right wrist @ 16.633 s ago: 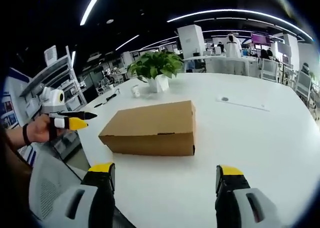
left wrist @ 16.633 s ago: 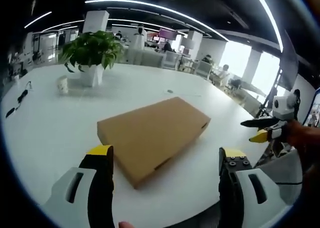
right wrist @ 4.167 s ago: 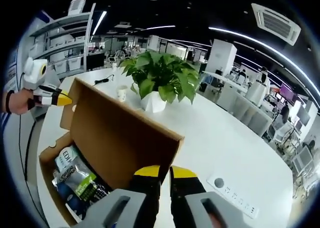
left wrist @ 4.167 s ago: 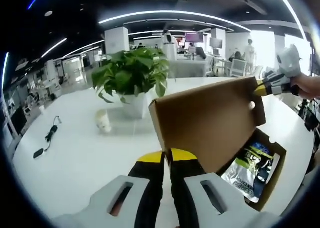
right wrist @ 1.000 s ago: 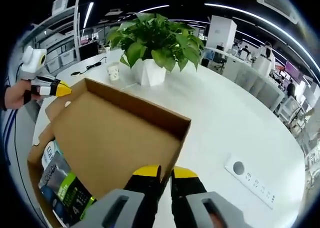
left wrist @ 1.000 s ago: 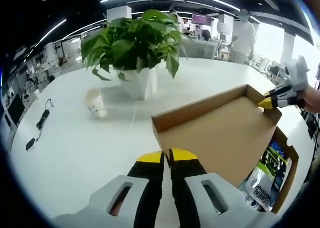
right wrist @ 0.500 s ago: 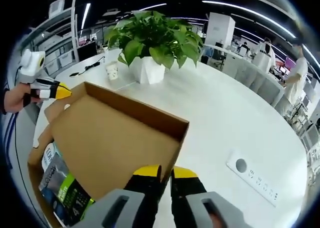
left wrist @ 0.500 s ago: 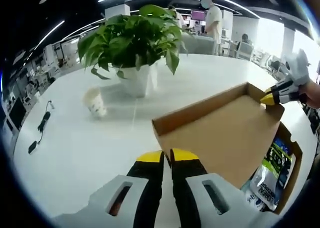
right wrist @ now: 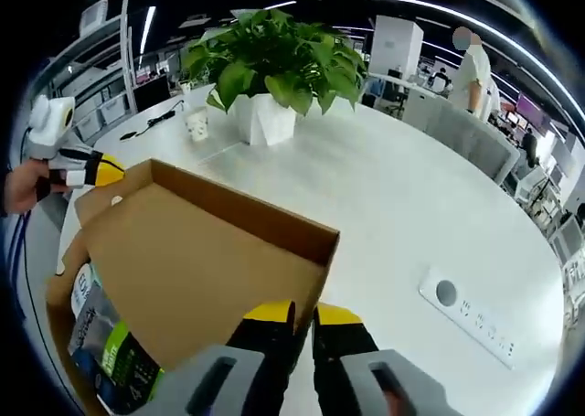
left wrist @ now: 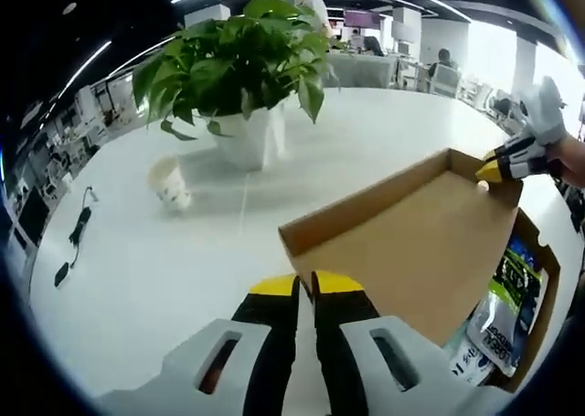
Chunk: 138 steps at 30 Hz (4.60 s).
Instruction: Operate the shoe box by opening the lid, removing the specified soft item, and placing it in the target area until the item is outside and the box remains undamaged.
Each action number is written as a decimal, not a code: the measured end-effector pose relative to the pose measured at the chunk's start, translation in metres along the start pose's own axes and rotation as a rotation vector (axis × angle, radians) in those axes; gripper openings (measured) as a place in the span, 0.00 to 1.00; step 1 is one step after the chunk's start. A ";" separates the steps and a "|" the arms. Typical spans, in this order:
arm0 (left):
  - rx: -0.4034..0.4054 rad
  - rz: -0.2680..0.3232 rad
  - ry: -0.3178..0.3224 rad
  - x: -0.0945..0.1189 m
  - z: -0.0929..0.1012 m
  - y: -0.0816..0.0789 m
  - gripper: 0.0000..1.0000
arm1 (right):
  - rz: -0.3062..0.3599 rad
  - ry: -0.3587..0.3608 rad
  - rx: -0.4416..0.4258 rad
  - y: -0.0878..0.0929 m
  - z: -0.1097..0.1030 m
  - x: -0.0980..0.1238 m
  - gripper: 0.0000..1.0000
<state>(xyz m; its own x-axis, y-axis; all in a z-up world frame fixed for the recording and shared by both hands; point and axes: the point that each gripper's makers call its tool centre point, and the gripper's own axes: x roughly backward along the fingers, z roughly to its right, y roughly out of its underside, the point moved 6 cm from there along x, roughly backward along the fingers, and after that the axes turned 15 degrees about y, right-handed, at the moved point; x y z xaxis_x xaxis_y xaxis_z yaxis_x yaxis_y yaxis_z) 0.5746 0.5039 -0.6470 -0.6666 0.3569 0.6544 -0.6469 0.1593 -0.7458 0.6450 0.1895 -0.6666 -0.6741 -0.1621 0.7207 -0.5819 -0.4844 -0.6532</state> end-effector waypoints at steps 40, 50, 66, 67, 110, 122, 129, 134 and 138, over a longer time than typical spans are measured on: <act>-0.023 -0.118 0.027 -0.016 0.000 0.013 0.04 | -0.075 -0.022 0.007 0.012 -0.008 -0.011 0.09; -0.031 -0.125 0.027 -0.018 0.001 0.013 0.04 | -0.075 -0.024 0.026 0.014 -0.010 -0.011 0.11; -0.061 -0.111 0.002 -0.016 -0.002 0.010 0.12 | -0.060 -0.009 0.036 0.013 -0.007 -0.010 0.15; -0.062 -0.111 0.001 -0.015 -0.002 0.009 0.12 | -0.055 -0.006 0.034 0.012 -0.007 -0.009 0.15; -0.066 0.070 0.008 0.056 0.027 -0.012 0.31 | 0.114 -0.026 -0.035 -0.005 -0.012 0.067 0.33; -0.060 0.103 0.029 0.074 0.047 0.001 0.37 | 0.155 -0.050 -0.052 0.001 -0.017 0.095 0.37; -0.063 0.135 0.046 0.086 0.066 0.005 0.39 | 0.183 -0.081 -0.071 0.010 -0.029 0.109 0.41; -0.059 0.151 0.072 0.092 0.078 0.009 0.42 | 0.190 -0.090 -0.067 0.019 -0.037 0.118 0.42; -0.075 0.163 0.085 0.097 0.089 0.015 0.44 | 0.205 -0.105 -0.086 0.026 -0.042 0.126 0.43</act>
<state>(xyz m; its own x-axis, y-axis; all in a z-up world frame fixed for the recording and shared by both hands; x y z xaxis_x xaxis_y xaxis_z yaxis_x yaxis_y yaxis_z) 0.4671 0.4593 -0.5838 -0.7247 0.4597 0.5133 -0.5012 0.1596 -0.8505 0.5263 0.1923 -0.6023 -0.7340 -0.3400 0.5880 -0.4773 -0.3577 -0.8026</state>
